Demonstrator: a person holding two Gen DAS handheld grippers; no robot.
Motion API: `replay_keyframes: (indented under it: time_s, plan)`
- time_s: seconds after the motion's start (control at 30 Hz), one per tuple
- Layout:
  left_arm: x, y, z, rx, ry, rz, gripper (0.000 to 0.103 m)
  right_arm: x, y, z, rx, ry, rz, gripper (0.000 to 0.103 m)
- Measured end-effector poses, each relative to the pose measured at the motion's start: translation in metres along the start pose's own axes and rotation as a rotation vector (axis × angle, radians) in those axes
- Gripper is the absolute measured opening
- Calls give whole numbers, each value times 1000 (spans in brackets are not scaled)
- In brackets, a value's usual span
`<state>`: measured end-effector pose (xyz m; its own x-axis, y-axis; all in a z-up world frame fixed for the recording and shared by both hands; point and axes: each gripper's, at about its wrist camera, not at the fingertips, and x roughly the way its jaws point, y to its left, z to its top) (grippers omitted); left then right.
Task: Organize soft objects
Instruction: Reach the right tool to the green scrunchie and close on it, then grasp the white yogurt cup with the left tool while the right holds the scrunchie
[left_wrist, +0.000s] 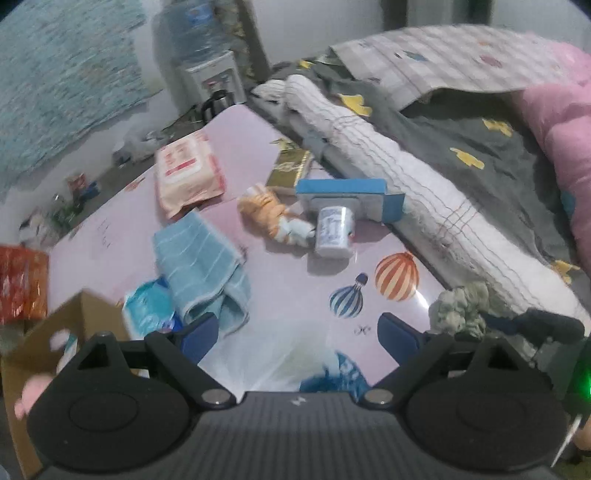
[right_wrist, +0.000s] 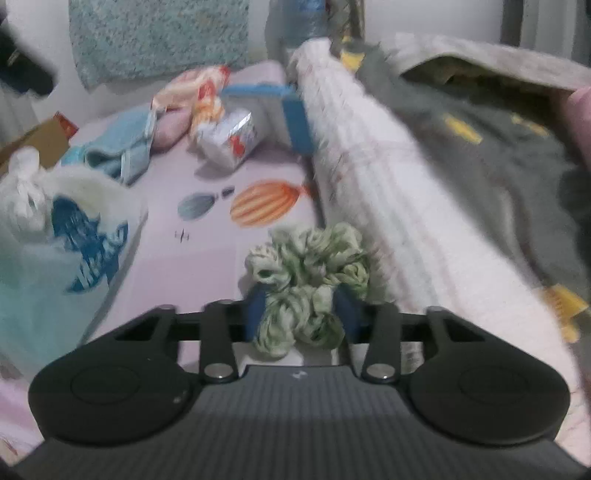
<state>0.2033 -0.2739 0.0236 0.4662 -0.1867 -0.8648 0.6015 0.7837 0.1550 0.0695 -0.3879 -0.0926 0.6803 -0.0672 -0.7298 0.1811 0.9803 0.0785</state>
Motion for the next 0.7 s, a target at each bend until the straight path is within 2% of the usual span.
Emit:
replay_keyframes:
  time_s: [0.03, 0.1, 0.17, 0.23, 0.33, 0.43, 0.5, 0.63, 0.7]
  plan:
    - [6, -3, 6, 14, -5, 2, 94, 3, 0, -2, -1, -6, 5, 28]
    - [14, -7, 17, 27, -13, -8, 94, 2, -1, 2, 12, -23, 21, 17]
    - [23, -10, 29, 26, -14, -28, 94, -1, -5, 7, 65, -29, 82, 11]
    - [34, -14, 41, 29, -12, -37, 94, 0, -8, 8, 116, -15, 172, 9]
    - [54, -25, 55, 67, -15, -23, 94, 2, -5, 11, 116, 13, 266, 8]
    - [78, -37, 66, 117, -10, -8, 87, 12, -4, 10, 121, 43, 339, 8]
    - [95, -43, 73, 144, 4, 5, 76, 22, -8, 8, 151, 67, 391, 8]
    - [128, -52, 83, 181, 39, 31, 67, 28, -15, 1, 195, 61, 457, 7]
    - [142, -54, 88, 182, 60, 47, 56, 31, -17, -1, 209, 55, 482, 7]
